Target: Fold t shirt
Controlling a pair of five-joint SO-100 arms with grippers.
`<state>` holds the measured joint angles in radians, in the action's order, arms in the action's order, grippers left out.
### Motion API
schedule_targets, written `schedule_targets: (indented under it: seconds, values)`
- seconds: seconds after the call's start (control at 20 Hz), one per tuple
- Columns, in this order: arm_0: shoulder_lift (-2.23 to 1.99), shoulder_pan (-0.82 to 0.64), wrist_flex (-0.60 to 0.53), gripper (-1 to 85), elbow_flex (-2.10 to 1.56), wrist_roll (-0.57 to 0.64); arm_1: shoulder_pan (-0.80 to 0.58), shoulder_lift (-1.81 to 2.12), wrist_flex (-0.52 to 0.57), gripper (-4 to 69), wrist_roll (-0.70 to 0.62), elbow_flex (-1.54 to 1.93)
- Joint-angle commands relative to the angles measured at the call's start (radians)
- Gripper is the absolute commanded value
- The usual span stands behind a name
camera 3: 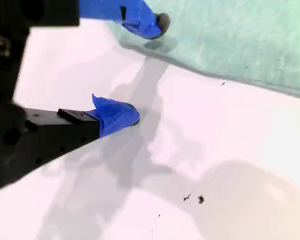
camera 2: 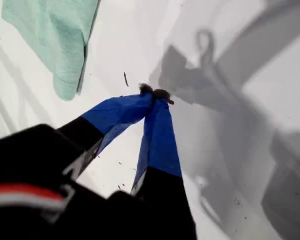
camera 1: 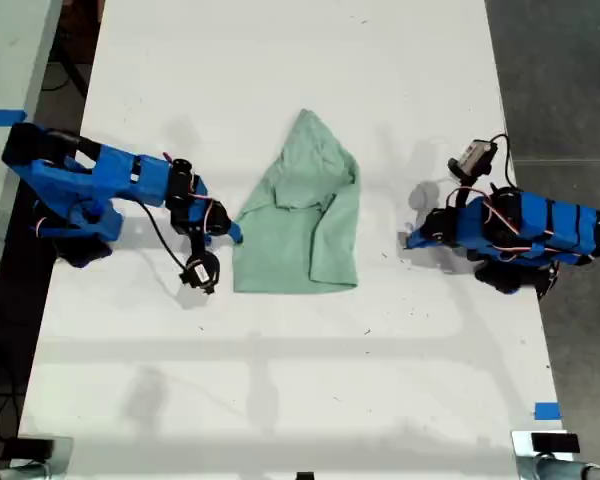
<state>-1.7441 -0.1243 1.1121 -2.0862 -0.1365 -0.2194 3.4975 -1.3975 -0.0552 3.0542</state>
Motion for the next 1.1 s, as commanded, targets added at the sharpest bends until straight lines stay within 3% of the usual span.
schedule_targets:
  seconds: [0.0, 0.25, 0.45, 0.6, 0.7, 0.85, 1.05]
  values:
    - [0.087, 0.005, 0.031, 23.6, 0.130, 0.060, 0.008, 0.012, -0.003, -0.3, -0.006, 0.018]
    - [0.160, -0.008, 0.041, 23.0, 0.232, 0.146, 0.009, 0.012, -0.003, -0.3, -0.005, 0.018]
    - [0.314, -0.032, 0.086, 3.7, 0.337, 0.175, 0.011, 0.012, -0.003, -0.3, -0.005, 0.018]
    - [0.377, -0.051, 0.135, 0.0, 0.388, 0.175, 0.012, 0.012, -0.003, -0.3, -0.006, 0.018]
    - [0.393, -0.048, 0.219, -0.1, 0.451, 0.147, 0.012, 0.012, -0.003, -0.3, -0.006, 0.018]
    - [0.434, -0.015, 0.442, -0.1, 0.721, 0.109, 0.012, 0.012, -0.003, -0.3, -0.006, 0.018]
    - [0.373, -0.006, 0.485, -0.1, 0.917, 0.155, 0.012, 0.012, -0.003, -0.3, -0.006, 0.018]
